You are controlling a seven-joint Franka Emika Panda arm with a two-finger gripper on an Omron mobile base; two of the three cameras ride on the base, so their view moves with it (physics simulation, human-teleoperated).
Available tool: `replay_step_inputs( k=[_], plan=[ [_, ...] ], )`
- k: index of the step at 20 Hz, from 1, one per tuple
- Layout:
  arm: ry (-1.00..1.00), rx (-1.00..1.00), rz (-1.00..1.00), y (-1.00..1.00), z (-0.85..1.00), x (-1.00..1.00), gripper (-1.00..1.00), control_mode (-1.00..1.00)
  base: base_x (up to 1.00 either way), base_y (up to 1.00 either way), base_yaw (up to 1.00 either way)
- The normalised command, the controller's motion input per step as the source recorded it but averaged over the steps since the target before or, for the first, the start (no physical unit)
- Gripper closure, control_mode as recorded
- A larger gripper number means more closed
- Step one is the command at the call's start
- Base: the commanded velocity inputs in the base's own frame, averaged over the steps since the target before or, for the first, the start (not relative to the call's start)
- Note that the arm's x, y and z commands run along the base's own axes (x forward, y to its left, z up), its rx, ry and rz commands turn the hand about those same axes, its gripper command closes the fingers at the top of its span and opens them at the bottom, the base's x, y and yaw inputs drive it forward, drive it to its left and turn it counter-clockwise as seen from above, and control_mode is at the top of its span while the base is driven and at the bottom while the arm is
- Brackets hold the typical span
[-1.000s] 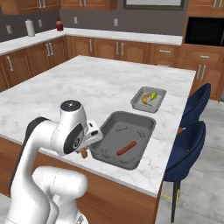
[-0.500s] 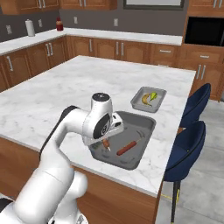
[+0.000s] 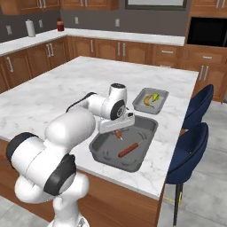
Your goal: Place the cold items (banana and pear) from the fridge in one tupperware on the dining counter. Place the warm items (hot dog and kebab skewer) in the stove area in another tupperware.
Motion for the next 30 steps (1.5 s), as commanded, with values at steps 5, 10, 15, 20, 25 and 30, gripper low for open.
replay_step_inputs(
  k=[5, 10, 15, 20, 25, 30],
  plan=[
    [-0.01, -0.01, -0.05, -0.21, -0.81, 0.72, 1.0, -1.0, 0.0, 0.0, 0.0],
    [0.0, -0.02, -0.01, -0.35, -0.82, 0.53, 1.0, -1.0, 0.0, 0.0, 0.0],
    [-0.03, 0.0, -0.01, -0.45, -0.5, 0.09, 1.0, -1.0, 0.0, 0.0, 0.0],
    [-0.07, 0.0, -0.01, -0.25, -0.27, 0.0, -1.0, -1.0, 0.0, 0.0, 0.0],
    [-0.18, 0.04, 0.0, -0.2, 0.01, -0.33, -1.0, -1.0, 0.0, 0.0, 0.0],
    [-0.19, 0.0, -0.01, 0.09, 0.45, -0.57, -1.0, -1.0, 0.0, 0.0, 0.0]
  ],
)
